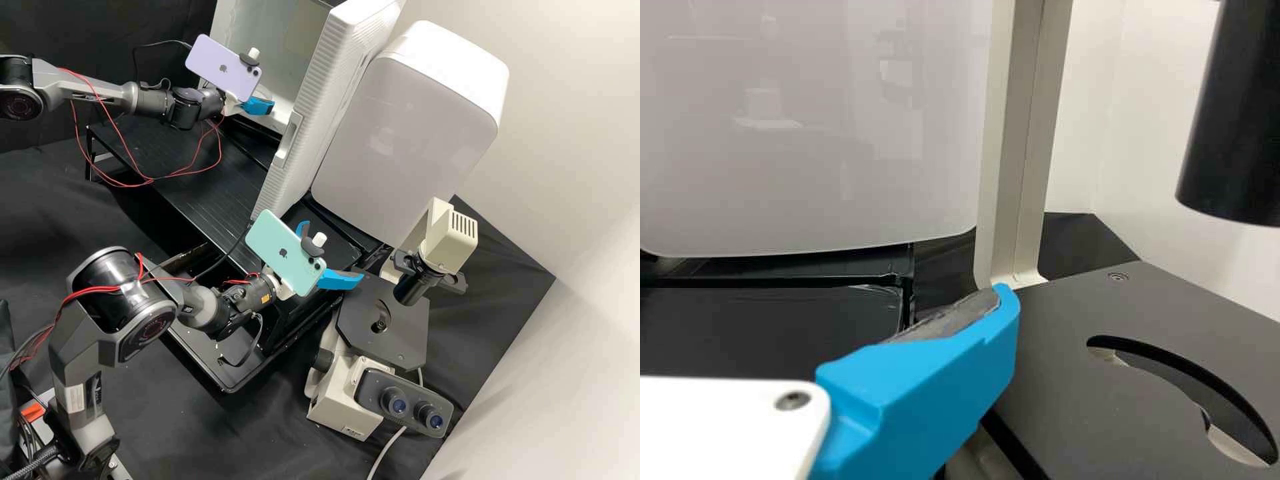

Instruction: Place the petri dish in the incubator

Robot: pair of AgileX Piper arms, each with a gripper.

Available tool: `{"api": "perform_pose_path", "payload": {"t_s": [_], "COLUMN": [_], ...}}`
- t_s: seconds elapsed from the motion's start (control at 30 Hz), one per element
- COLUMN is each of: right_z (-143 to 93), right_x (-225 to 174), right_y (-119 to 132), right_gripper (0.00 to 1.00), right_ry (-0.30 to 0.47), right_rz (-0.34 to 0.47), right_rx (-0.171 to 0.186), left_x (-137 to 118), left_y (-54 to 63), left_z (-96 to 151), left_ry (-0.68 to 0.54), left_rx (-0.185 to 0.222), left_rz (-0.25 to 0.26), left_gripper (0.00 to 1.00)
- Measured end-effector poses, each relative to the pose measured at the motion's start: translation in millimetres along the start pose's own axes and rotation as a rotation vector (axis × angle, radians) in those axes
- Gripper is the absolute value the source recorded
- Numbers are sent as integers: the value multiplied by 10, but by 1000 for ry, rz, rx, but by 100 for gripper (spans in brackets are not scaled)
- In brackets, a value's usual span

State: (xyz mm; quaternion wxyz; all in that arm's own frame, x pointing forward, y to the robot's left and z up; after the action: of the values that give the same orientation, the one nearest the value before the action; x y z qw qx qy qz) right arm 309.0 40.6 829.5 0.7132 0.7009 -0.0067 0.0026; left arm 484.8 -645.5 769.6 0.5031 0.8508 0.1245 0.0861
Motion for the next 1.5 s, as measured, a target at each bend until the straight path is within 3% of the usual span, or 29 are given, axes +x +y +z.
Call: {"api": "perform_pose_path", "payload": {"t_s": [0.93,1.2,1.5], "right_z": [0,0,0], "right_x": [0,0,0], "right_y": [0,0,0], "right_gripper": [100,100,100], "right_ry": [0,0,0], "right_rz": [0,0,0], "right_rx": [0,0,0], "left_x": [2,-47,-238], "left_y": [-12,-132,-192], "left_z": [-4,-24,-9], "left_ry": [1,3,4], "left_rx": [2,64,111], "left_rz": [-3,-27,-44], "left_gripper": [100,100,100]}}
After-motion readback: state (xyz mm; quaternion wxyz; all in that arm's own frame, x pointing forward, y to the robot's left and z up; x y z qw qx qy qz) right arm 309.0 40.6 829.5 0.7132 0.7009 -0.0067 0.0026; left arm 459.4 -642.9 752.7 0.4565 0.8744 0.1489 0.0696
